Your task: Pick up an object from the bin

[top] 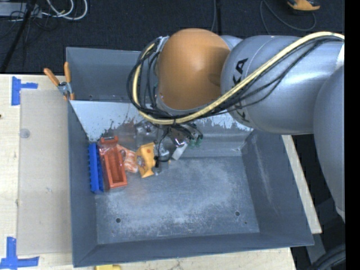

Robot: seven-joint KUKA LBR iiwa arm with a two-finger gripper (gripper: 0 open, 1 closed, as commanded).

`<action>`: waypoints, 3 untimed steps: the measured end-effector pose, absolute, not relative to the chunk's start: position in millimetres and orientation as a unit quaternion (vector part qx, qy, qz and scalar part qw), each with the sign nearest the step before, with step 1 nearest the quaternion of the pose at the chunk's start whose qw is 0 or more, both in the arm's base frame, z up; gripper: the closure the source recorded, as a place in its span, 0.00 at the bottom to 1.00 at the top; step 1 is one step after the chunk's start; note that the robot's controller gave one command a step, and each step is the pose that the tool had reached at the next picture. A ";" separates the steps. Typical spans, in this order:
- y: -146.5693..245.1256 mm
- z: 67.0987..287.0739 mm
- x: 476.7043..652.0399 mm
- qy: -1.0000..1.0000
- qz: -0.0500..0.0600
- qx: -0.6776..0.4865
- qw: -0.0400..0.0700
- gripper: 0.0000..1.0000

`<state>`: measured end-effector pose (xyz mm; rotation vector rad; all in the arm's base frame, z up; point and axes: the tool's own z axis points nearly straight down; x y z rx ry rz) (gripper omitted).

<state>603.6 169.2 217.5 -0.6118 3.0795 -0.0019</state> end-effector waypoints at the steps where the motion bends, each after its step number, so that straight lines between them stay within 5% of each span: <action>1: 140.0 179.9 608.9 0.987 0.000 -0.159 0.000 1.00; 2: 127.8 164.8 604.4 0.988 -0.002 -0.154 -0.002 1.00; 3: 112.1 148.7 610.5 0.954 0.000 -0.300 0.000 1.00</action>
Offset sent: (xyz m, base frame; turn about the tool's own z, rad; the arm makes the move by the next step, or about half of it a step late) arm -0.0025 -0.0284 -0.0546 0.0749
